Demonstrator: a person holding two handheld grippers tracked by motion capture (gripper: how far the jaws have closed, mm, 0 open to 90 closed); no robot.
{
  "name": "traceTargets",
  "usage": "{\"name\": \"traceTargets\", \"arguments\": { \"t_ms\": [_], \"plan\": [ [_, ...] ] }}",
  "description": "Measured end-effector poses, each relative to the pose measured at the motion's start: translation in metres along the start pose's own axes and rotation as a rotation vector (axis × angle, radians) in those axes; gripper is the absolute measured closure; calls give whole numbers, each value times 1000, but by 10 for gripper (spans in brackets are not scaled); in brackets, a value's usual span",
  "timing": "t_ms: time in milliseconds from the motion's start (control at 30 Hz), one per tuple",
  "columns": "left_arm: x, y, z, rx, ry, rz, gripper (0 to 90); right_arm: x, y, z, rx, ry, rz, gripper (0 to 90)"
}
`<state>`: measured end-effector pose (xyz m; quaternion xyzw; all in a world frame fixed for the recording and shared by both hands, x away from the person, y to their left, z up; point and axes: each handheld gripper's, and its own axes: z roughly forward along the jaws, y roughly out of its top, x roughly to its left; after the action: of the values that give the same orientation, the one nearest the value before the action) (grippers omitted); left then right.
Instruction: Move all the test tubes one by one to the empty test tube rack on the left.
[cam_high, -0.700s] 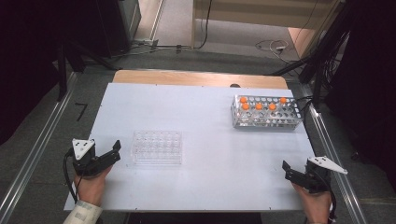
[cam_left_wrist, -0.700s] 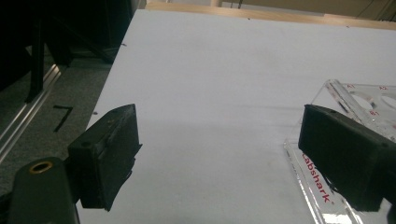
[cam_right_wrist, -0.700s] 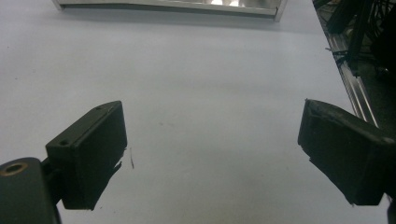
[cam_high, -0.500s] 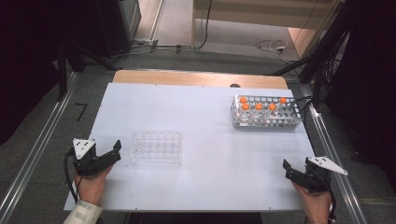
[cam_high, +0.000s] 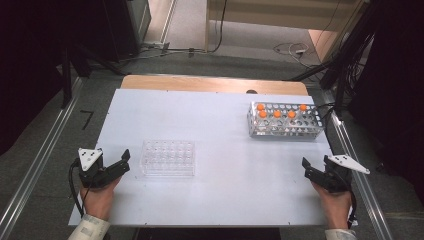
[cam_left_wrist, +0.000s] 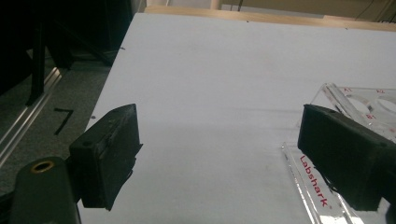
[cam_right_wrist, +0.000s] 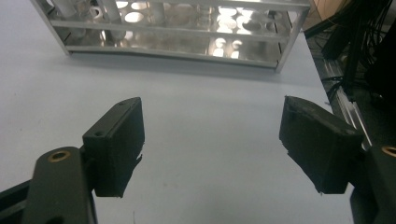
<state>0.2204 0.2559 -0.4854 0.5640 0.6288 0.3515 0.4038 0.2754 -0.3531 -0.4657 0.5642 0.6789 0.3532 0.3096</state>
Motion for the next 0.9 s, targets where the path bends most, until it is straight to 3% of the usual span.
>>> {"name": "traceTargets", "arguments": {
  "t_ms": [533, 800, 900],
  "plan": [
    [0, 1, 1, -1, -21, -8, 127, -5, 48, 37, -56, 12, 38, 286],
    [0, 1, 1, 0, -19, -11, 127, -3, 68, 58, -80, 6, 35, 356],
    [1, 1, 2, 2, -20, -12, 127, -2, 75, 65, -76, -6, 13, 387]
  ]
}}
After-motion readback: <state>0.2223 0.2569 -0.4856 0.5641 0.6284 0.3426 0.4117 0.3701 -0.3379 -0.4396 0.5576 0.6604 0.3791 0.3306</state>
